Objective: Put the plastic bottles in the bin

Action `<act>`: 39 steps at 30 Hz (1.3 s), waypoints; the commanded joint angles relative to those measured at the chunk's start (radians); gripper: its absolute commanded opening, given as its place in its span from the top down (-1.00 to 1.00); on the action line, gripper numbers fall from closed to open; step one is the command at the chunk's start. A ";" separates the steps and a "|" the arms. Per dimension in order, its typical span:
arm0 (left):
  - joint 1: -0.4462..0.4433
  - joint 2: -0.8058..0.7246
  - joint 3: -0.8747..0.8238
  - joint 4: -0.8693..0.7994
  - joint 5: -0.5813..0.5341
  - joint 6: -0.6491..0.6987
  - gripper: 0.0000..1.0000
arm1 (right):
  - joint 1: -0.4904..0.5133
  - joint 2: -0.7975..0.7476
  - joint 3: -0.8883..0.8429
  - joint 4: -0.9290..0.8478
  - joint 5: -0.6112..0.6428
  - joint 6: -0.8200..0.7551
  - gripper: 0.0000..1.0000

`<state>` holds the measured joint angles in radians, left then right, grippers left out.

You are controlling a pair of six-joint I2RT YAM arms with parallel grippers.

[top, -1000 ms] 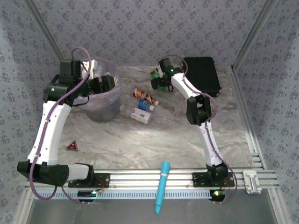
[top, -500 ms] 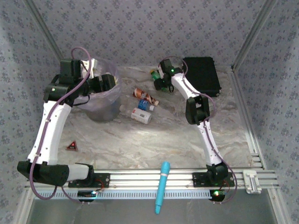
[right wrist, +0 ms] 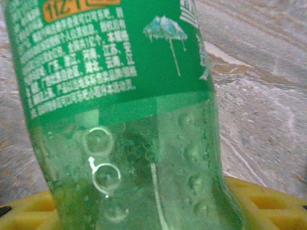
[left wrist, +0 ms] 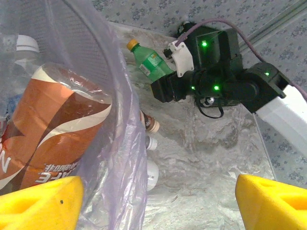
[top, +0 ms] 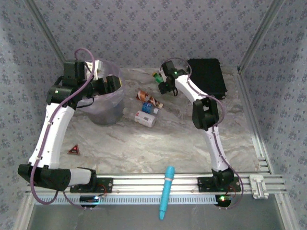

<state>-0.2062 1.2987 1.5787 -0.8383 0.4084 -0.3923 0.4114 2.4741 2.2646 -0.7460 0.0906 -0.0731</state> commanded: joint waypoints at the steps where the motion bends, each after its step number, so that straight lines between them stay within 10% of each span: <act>1: -0.014 -0.004 -0.023 0.053 0.028 -0.035 -0.66 | 0.008 -0.113 -0.056 0.016 0.027 -0.019 -0.08; 20: -0.276 0.057 -0.131 0.571 -0.044 -0.399 -0.91 | 0.105 -0.928 -0.857 0.484 -0.210 0.266 0.11; 39: -0.401 0.292 -0.025 0.775 0.020 -0.517 -0.92 | 0.184 -1.169 -1.011 0.533 -0.218 0.297 0.12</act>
<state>-0.5919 1.5715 1.5127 -0.1104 0.4084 -0.8883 0.5865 1.3281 1.2610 -0.2516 -0.0990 0.2211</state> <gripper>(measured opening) 0.962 0.615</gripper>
